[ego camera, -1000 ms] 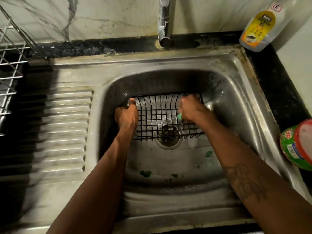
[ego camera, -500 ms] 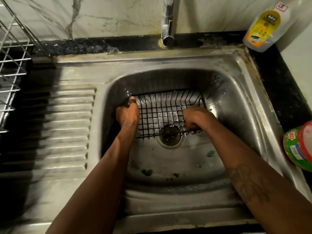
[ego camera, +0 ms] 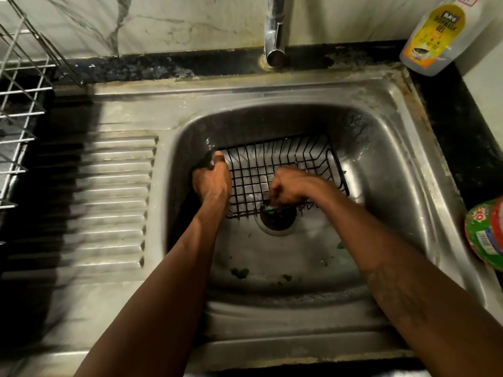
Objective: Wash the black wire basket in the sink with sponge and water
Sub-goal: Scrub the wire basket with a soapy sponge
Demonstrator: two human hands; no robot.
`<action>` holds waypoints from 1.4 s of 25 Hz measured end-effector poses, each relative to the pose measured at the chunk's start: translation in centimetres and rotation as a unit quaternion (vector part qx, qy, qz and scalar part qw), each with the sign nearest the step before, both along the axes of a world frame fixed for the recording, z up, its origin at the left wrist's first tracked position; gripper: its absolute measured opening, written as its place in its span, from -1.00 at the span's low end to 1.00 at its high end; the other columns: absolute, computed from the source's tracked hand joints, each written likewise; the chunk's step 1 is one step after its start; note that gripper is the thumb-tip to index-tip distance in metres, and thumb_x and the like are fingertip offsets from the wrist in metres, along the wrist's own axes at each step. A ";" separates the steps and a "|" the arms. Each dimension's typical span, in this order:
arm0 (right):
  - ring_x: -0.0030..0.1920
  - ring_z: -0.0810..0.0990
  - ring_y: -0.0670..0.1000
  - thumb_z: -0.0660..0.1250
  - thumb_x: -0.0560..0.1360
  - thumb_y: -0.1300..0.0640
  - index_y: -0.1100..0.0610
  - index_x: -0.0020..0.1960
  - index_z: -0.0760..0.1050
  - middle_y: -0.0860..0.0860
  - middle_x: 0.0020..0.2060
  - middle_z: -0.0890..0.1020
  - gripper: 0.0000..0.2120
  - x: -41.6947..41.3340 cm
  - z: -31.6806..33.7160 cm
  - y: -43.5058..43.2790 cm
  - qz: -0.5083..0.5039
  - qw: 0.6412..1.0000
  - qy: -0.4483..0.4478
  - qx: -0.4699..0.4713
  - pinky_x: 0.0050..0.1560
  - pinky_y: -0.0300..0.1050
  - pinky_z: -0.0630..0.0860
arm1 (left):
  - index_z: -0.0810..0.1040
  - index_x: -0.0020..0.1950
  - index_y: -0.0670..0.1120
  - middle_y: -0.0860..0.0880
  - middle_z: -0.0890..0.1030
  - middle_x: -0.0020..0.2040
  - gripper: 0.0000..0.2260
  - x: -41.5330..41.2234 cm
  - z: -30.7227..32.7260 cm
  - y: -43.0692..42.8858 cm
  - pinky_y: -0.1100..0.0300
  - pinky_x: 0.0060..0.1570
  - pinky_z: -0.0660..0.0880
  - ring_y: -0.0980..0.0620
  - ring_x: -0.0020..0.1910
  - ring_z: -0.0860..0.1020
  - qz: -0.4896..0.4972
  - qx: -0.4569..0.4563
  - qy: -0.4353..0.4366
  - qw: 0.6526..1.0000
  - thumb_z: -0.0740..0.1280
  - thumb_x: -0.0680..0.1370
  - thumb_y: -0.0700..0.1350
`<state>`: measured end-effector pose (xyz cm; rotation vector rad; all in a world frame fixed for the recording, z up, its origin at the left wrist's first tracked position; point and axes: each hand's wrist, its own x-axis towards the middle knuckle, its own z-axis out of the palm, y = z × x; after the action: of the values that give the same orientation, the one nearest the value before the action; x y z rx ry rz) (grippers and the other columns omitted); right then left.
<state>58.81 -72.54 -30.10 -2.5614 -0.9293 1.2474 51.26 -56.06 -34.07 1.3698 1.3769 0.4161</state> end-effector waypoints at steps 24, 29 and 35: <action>-0.05 0.65 0.17 0.44 0.47 0.28 0.23 0.05 0.62 0.17 -0.08 0.65 -0.85 1.8 -0.7 -1.8 -0.258 0.914 -0.314 0.009 -0.12 -0.08 0.56 | 0.65 -0.24 -0.16 -0.07 0.67 -0.35 -0.53 -0.9 1.0 -2.8 -0.07 -0.21 0.67 -0.08 -0.33 0.67 -0.015 0.011 0.005 1.000 0.34 0.50 0.25; -0.27 0.54 -0.04 0.42 0.54 0.15 0.13 0.01 0.58 0.00 -0.24 0.50 -0.92 -2.1 -1.2 3.3 -0.166 0.940 -0.279 0.110 -0.33 -0.22 0.46 | 0.62 -0.20 -0.12 -0.09 0.68 -0.28 -0.58 -0.9 1.2 -3.4 -0.09 -0.14 0.67 -0.06 -0.29 0.67 -0.007 -0.012 -0.013 1.000 0.36 0.50 0.24; -0.23 0.60 -0.01 0.32 0.60 0.12 0.05 -0.10 0.62 -0.01 -0.24 0.59 -0.86 -2.2 -1.8 6.3 -0.105 0.962 -0.186 0.173 -0.26 -0.12 0.55 | 0.68 -0.02 -0.13 -0.03 0.71 -0.16 -0.49 -1.1 1.9 -3.3 0.00 -0.02 0.66 -0.03 -0.14 0.69 -0.001 0.005 -0.020 1.000 0.34 0.43 0.31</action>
<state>56.65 -66.26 -31.87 -2.5586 -0.8175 0.5017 50.18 -59.39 -32.20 1.3632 1.3420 0.4467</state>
